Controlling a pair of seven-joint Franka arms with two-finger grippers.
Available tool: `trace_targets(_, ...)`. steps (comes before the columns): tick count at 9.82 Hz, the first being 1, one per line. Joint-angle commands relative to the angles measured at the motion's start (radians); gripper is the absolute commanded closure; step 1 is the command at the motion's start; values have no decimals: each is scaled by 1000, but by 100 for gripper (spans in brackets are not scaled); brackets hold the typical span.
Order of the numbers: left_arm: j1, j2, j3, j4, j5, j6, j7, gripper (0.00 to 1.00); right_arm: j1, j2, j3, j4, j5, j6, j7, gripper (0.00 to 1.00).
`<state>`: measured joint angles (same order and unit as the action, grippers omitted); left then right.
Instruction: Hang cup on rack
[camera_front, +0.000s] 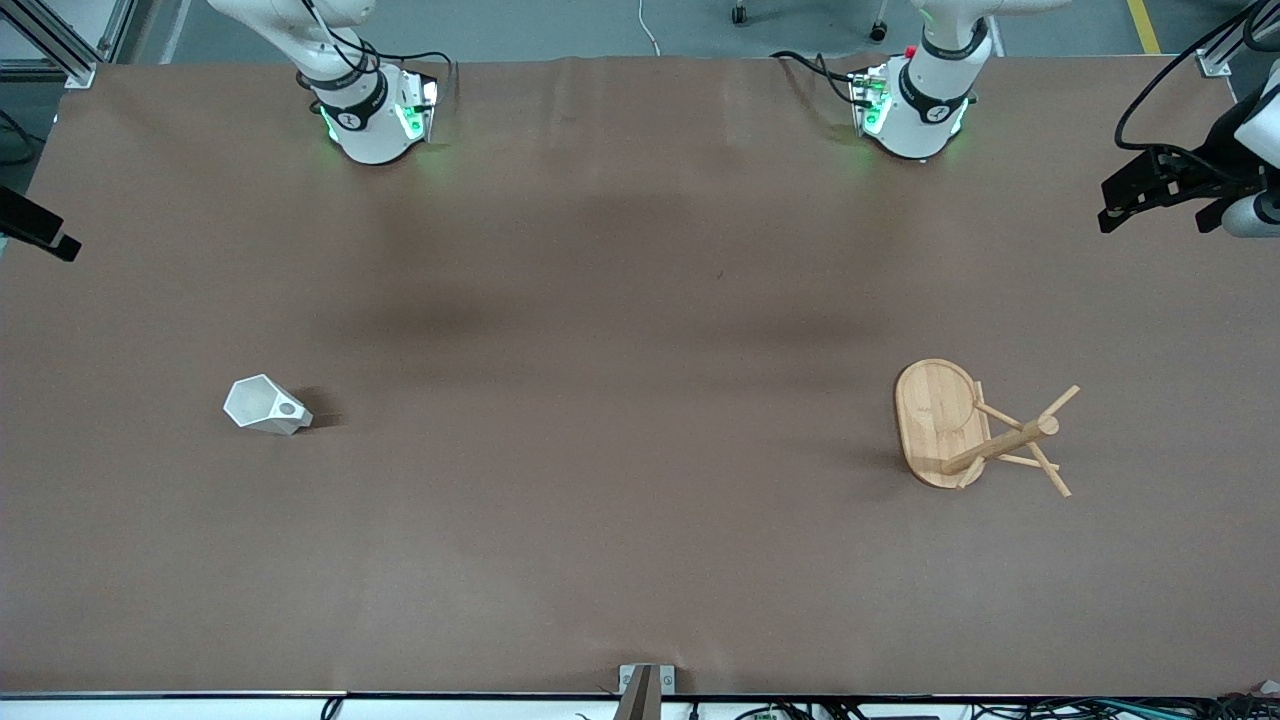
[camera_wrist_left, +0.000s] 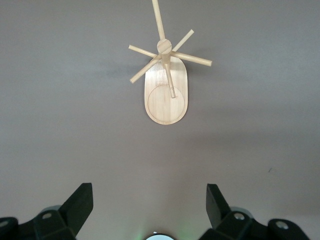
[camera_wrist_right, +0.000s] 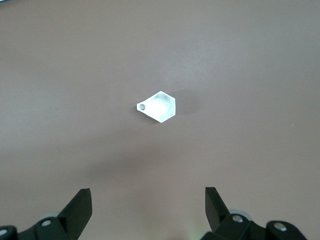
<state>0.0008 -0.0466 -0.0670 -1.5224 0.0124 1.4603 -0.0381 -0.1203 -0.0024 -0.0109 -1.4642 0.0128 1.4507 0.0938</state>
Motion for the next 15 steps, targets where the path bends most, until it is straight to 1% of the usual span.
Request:
trace_targets(1, 2, 17, -4, -5, 18, -14, 12, 0, 19, -5, -26, 2, -8, -6, 9, 0)
trace_targets(2, 1, 21, -4, -5, 18, -14, 12, 0, 21, -5, -35, 1, -7, -9, 9, 0)
trace_targets(6, 2, 33, 0, -4, 15, -14, 14, 0, 14, -1, -38, 4, 1, -13, -2, 0)
trace_targets(7, 4, 33, 0, -4, 12, -14, 11, 0, 13, -1, -38, 4, -10, -3, -3, 0)
trace_targets(10, 4, 33, 0, -4, 12, -14, 8, 0, 11, 27, -38, -1, -8, 3, -3, 0)
trace_targets(11, 2, 37, 0, -5, 14, -14, 7, 0, 10, 56, -38, -27, -10, 34, -5, 0)
trace_targets(13, 1, 44, 0, -4, 15, -14, 14, 0, 10, 96, -38, -167, -10, 204, -8, 0)
trace_targets(15, -1, 45, -2, -4, 8, -14, 18, 0, 5, 149, -38, -276, -10, 352, -29, 0)
